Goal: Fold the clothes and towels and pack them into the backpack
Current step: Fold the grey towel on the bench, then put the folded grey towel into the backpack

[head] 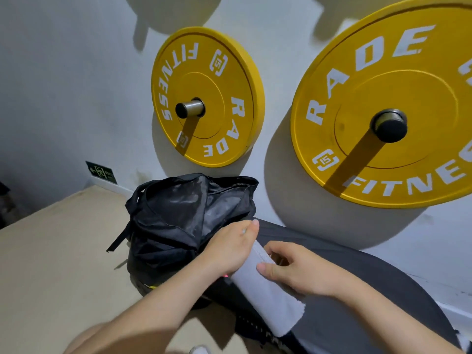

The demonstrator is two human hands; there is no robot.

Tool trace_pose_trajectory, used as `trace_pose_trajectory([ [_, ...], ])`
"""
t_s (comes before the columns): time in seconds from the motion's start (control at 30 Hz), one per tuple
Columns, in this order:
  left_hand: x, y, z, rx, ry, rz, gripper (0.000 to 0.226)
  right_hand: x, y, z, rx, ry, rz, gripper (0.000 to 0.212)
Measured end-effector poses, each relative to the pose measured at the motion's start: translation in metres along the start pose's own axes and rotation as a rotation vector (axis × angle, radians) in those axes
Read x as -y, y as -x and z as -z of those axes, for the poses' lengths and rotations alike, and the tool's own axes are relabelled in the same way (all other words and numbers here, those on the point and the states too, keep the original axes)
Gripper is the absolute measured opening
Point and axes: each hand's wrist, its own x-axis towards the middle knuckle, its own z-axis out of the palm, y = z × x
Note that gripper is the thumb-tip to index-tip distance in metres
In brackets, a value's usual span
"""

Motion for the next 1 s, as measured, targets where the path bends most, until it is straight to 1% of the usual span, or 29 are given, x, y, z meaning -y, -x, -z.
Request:
trace_pose_trajectory([
  [0.07, 0.021, -0.023, 0.000, 0.095, -0.012, 0.068, 0.057, -0.012, -0.026, -0.005, 0.022, -0.020, -0.041, 0.026],
  [0.1, 0.033, -0.038, 0.006, 0.109, -0.002, 0.112, 0.055, -0.019, -0.041, -0.004, 0.003, 0.024, -0.048, 0.026],
  [0.17, 0.060, -0.069, 0.021, 0.017, -0.062, 0.179, 0.040, -0.027, -0.073, 0.001, -0.075, 0.193, -0.059, 0.026],
  [0.2, 0.075, -0.085, 0.030, -0.043, -0.168, 0.195, 0.029, -0.031, -0.091, 0.006, -0.129, 0.232, -0.081, 0.028],
  [0.23, 0.090, -0.100, 0.036, -0.071, -0.290, 0.224, 0.018, -0.035, -0.110, 0.011, -0.194, 0.199, -0.106, 0.029],
  [0.27, 0.104, -0.111, 0.039, -0.068, -0.415, 0.260, 0.018, -0.038, -0.131, 0.016, -0.264, 0.137, -0.126, 0.030],
  [0.33, 0.127, -0.131, 0.034, -0.017, -0.618, 0.322, 0.035, -0.041, -0.176, 0.023, -0.395, 0.069, -0.142, 0.032],
  [0.37, 0.136, -0.139, 0.028, -0.010, -0.688, 0.347, 0.040, -0.042, -0.200, 0.022, -0.428, 0.072, -0.137, 0.031],
  [0.47, 0.149, -0.162, 0.015, 0.028, -0.847, 0.365, 0.045, -0.041, -0.267, 0.012, -0.455, 0.084, -0.119, 0.030],
  [0.53, 0.149, -0.177, 0.018, 0.091, -0.907, 0.358, 0.044, -0.044, -0.300, -0.001, -0.427, 0.166, -0.162, 0.028],
  [0.6, 0.150, -0.186, 0.037, 0.108, -0.901, 0.346, 0.041, -0.061, -0.318, -0.015, -0.351, 0.358, -0.225, 0.027],
  [0.67, 0.159, -0.187, 0.068, 0.001, -0.863, 0.317, 0.036, -0.091, -0.318, -0.029, -0.257, 0.538, -0.286, 0.023],
  [0.7, 0.164, -0.184, 0.084, -0.074, -0.839, 0.298, 0.038, -0.107, -0.313, -0.035, -0.219, 0.571, -0.318, 0.022],
  [0.77, 0.172, -0.175, 0.106, -0.187, -0.745, 0.292, 0.046, -0.127, -0.306, -0.044, -0.206, 0.611, -0.344, 0.023],
  [0.8, 0.173, -0.172, 0.110, -0.201, -0.683, 0.286, 0.046, -0.128, -0.305, -0.045, -0.208, 0.634, -0.328, 0.022],
  [0.9, 0.168, -0.169, 0.103, -0.161, -0.543, 0.235, 0.043, -0.104, -0.308, -0.038, -0.204, 0.643, -0.243, 0.017],
  [0.97, 0.171, -0.168, 0.096, -0.145, -0.454, 0.242, 0.049, -0.076, -0.310, -0.025, -0.298, 0.556, -0.194, 0.012],
  [1.0, 0.176, -0.167, 0.094, -0.151, -0.398, 0.253, 0.051, -0.061, -0.313, -0.017, -0.355, 0.465, -0.175, 0.019],
])
